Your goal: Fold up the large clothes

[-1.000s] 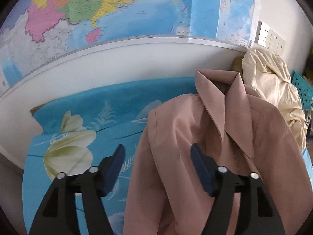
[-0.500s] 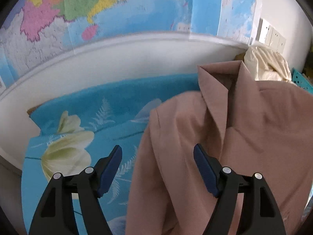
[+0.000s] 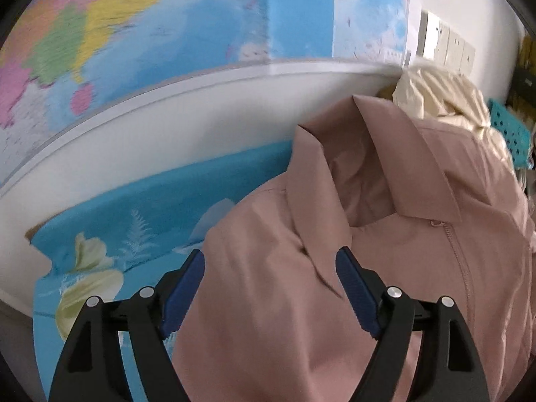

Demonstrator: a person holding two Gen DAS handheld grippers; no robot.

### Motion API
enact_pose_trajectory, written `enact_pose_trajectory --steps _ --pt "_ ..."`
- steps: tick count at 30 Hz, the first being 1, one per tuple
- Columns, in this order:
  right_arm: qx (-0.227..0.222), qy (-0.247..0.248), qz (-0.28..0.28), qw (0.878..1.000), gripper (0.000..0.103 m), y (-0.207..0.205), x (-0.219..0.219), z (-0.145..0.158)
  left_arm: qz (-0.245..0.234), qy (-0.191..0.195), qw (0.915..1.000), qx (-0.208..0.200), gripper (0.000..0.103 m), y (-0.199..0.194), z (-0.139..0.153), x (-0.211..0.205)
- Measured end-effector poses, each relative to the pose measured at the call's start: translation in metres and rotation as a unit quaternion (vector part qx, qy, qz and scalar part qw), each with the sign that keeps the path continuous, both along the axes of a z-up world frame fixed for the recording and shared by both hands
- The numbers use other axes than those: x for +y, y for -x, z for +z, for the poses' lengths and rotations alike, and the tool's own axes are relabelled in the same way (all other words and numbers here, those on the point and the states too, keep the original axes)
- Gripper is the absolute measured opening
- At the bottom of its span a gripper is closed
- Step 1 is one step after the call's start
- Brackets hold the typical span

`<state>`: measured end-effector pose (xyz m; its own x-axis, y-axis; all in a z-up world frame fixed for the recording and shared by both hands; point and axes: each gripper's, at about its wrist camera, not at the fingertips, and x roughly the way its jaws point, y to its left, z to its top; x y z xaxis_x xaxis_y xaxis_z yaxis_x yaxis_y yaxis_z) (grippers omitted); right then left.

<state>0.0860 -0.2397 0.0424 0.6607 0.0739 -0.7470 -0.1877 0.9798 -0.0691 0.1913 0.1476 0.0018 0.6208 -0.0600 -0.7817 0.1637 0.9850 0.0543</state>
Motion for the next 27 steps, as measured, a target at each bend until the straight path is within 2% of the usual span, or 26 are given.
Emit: enact_pose_trajectory --steps 2,4,5,8,9,10,11,12,13,14,16,17,18,19,20,21,22,24,25,26,27 --pt "-0.049 0.014 0.059 0.997 0.08 0.009 0.041 0.018 -0.001 -0.005 1.0 0.007 0.078 -0.012 -0.004 -0.008" --pt "-0.071 0.027 0.107 0.991 0.082 0.012 0.078 0.02 0.0 -0.008 0.9998 0.02 0.078 -0.028 -0.011 -0.015" --pt "-0.079 0.054 0.133 0.987 0.082 0.006 0.107 0.015 0.003 -0.012 0.9996 0.025 0.078 -0.034 -0.014 -0.017" --pt "-0.085 0.12 0.168 0.975 0.082 -0.018 0.154 -0.005 0.013 -0.024 0.9987 0.042 0.077 -0.054 -0.027 -0.025" --pt "-0.084 0.14 0.17 0.972 0.081 -0.028 0.164 -0.014 0.013 -0.028 0.9986 0.043 0.074 -0.058 -0.03 -0.026" --pt "-0.078 0.159 0.172 0.969 0.079 -0.042 0.175 -0.024 0.012 -0.035 0.9984 0.044 0.063 -0.062 -0.033 -0.029" --pt "-0.072 0.172 0.169 0.968 0.064 -0.053 0.176 -0.032 0.014 -0.043 0.9977 0.05 0.046 -0.07 -0.037 -0.031" --pt "-0.051 0.172 0.166 0.97 0.051 -0.068 0.174 -0.04 0.011 -0.039 0.9976 0.056 0.033 -0.075 -0.038 -0.031" --pt "-0.021 0.147 0.168 0.974 0.019 -0.081 0.169 -0.043 0.007 -0.029 0.9975 0.064 0.01 -0.081 -0.038 -0.031" --pt "-0.017 0.135 0.161 0.978 0.001 -0.086 0.167 -0.04 0.009 -0.015 0.9977 0.066 0.006 -0.085 -0.035 -0.028" --pt "-0.038 0.1 0.148 0.983 0.001 -0.092 0.155 -0.017 0.015 0.014 0.999 0.041 0.005 -0.092 -0.019 -0.02" --pt "-0.054 0.066 0.135 0.987 0.0 -0.095 0.143 0.0 0.022 0.026 0.9992 0.02 0.005 -0.094 -0.008 -0.015" --pt "-0.077 0.054 0.108 0.99 0.0 -0.097 0.133 0.014 0.024 0.038 0.999 0.006 0.006 -0.094 -0.001 -0.01" --pt "-0.099 0.056 0.078 0.99 0.0 -0.099 0.124 0.024 0.03 0.051 0.9982 -0.007 0.011 -0.093 0.006 -0.002" --pt "-0.099 0.044 0.07 0.992 0.0 -0.101 0.118 0.027 0.036 0.056 0.9977 -0.012 0.038 -0.091 0.009 0.005" --pt "-0.076 0.011 0.072 0.994 0.001 -0.107 0.109 0.026 0.042 0.053 0.9976 -0.012 0.057 -0.086 0.011 0.014" --pt "-0.063 0.004 0.074 0.995 0.001 -0.108 0.107 0.023 0.04 0.047 0.998 -0.016 0.083 -0.078 0.01 0.023" --pt "-0.035 -0.013 0.104 0.994 0.013 -0.102 0.107 0.009 0.028 0.015 0.9993 -0.022 0.086 -0.061 0.001 0.036" --pt "-0.026 -0.019 0.118 0.992 0.046 -0.097 0.11 0.005 0.023 0.0 0.9996 -0.017 0.086 -0.054 -0.004 0.041" --pt "-0.028 -0.015 0.126 0.992 0.084 -0.087 0.113 -0.001 0.016 -0.015 0.9998 -0.003 0.086 -0.043 -0.015 0.052" --pt "-0.037 -0.012 0.133 0.99 0.092 -0.081 0.115 -0.004 0.013 -0.015 0.9998 0.009 0.086 -0.036 -0.023 0.061"
